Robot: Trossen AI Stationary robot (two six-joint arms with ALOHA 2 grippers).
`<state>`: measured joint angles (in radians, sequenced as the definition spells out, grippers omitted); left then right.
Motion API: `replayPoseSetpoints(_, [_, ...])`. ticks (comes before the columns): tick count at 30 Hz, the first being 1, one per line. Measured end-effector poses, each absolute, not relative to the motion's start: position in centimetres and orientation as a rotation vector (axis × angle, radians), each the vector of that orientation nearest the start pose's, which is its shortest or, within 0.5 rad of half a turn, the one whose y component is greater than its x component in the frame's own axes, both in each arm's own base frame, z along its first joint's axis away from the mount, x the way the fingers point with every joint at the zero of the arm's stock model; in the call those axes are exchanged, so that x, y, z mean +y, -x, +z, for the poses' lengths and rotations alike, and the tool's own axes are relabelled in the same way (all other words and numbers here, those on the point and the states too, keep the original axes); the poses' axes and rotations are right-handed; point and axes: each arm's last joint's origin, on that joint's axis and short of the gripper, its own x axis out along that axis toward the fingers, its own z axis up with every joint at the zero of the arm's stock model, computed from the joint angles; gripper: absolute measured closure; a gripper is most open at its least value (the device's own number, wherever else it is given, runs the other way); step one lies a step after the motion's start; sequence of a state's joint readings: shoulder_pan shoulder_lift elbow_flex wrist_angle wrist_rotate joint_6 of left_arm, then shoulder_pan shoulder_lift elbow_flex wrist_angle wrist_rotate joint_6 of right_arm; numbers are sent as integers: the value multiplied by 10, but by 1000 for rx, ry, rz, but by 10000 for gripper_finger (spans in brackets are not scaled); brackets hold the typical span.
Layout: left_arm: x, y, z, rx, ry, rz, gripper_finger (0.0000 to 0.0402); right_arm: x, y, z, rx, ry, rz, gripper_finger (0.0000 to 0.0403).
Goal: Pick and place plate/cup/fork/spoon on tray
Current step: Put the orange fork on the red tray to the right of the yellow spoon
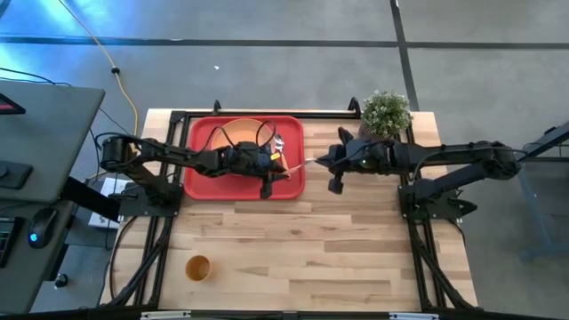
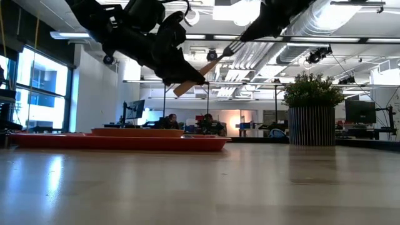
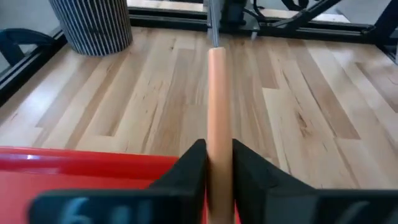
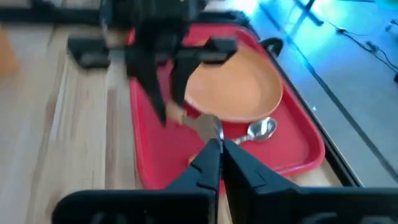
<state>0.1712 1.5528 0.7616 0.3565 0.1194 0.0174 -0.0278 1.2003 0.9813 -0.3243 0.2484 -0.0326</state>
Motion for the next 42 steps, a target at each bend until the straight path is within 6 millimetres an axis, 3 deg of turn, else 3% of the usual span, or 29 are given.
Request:
replayPoseSetpoints(4, [53,-315,198,396,42,96,368,-22,-258,307,519,17,-345,375])
replayPoseSetpoints(11, [59,-315,203,338,55,306,366,-37,-253,288,472,-65,-520,271])
replayPoseSetpoints(13, [61,-315,206,267,79,337,366,-40,-254,279,335,-101,-542,242])
replayPoseSetpoints(18, [60,-303,203,14,168,302,366,-42,-245,246,-134,-237,-372,201])
replayPoseSetpoints(22, [59,-295,203,-78,211,195,366,-55,-238,229,-270,-311,-323,204])
replayPoseSetpoints(25, [58,-294,202,-78,209,150,365,-62,-250,229,-260,-317,-234,214])
replayPoseSetpoints(33, [57,-295,200,-56,211,148,364,-71,-296,256,-272,-160,-147,246])
replayPoseSetpoints(39, [57,-295,196,-14,198,153,363,-73,-307,268,-258,-83,-156,283])
replayPoseSetpoints(42, [57,-295,196,-12,189,153,363,-74,-309,268,-235,-87,-165,334])
